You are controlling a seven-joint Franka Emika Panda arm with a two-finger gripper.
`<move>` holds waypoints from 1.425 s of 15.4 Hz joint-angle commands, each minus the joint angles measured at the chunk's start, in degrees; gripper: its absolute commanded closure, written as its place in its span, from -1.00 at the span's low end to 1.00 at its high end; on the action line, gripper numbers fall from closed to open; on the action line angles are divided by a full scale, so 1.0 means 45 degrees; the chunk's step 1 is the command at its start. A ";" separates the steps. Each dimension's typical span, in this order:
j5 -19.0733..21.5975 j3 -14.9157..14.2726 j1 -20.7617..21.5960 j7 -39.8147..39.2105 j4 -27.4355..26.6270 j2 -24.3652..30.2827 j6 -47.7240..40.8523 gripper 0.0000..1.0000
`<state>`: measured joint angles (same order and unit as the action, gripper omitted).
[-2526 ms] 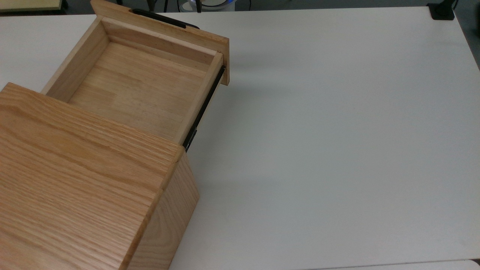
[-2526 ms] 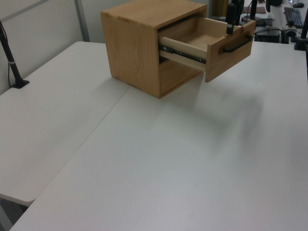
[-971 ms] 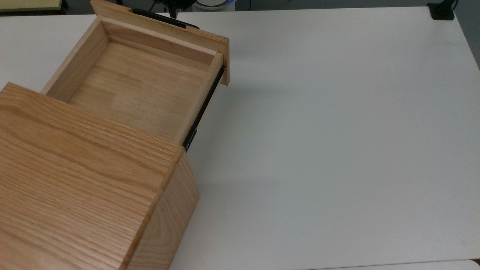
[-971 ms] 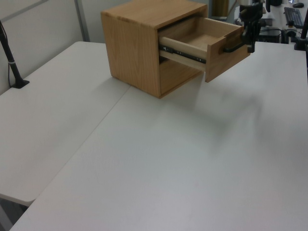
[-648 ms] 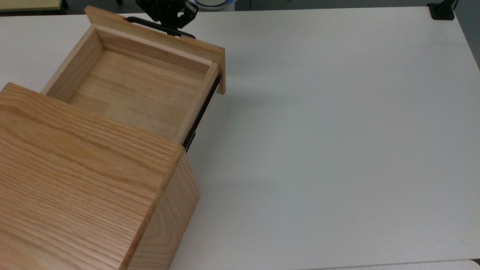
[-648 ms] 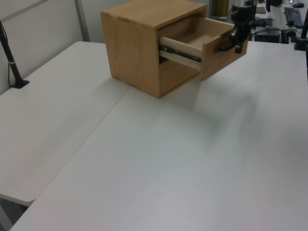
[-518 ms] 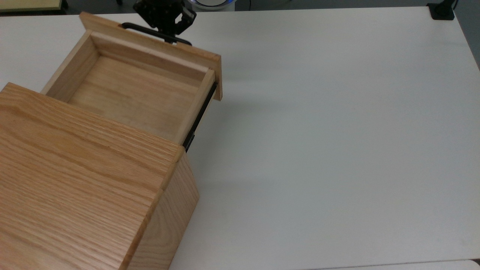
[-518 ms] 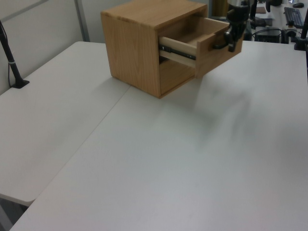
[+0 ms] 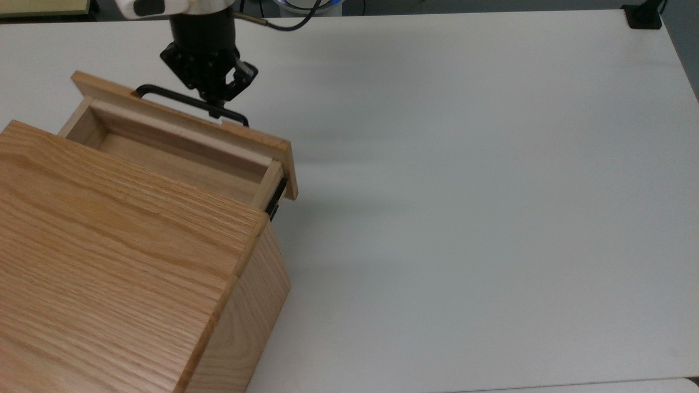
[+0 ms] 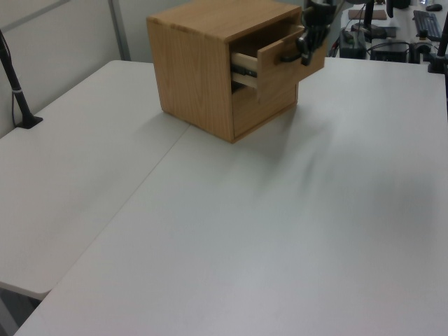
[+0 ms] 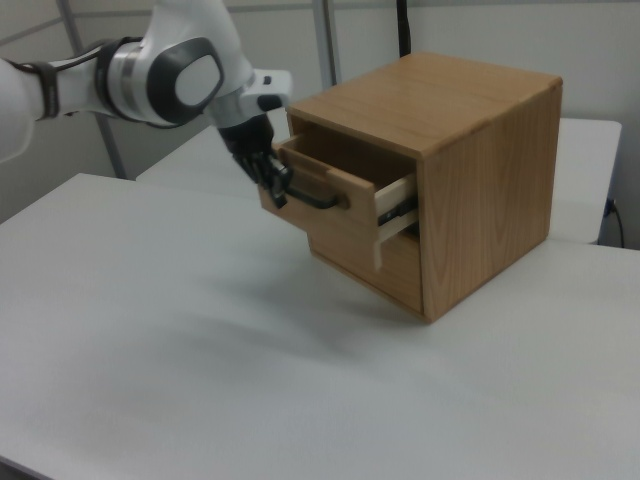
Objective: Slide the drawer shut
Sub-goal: 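Push the drawer front with the gripper, sliding it into the cabinet, then finish pushing the drawer flush, then lift the gripper away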
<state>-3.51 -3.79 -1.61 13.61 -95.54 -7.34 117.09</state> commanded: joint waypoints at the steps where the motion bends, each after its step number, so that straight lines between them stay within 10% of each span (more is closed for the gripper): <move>1: -0.0020 0.0081 -0.0363 0.0567 0.1775 -0.1453 0.1066 1.00; 13: -0.0079 0.0100 -0.1047 0.1488 0.1760 -0.1419 0.2871 0.96; 15: 0.0057 0.0100 -0.1087 0.1391 0.1524 -0.0677 0.1314 0.42; 17: 0.0097 0.0120 -0.1009 0.1429 0.1485 0.0026 -0.0366 -0.80; 22: 0.0507 0.0179 -0.0444 0.1410 0.1465 0.1375 -0.3457 -1.00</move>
<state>-3.00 -3.22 -5.52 19.49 -87.48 -4.66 106.76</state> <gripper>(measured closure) 0.357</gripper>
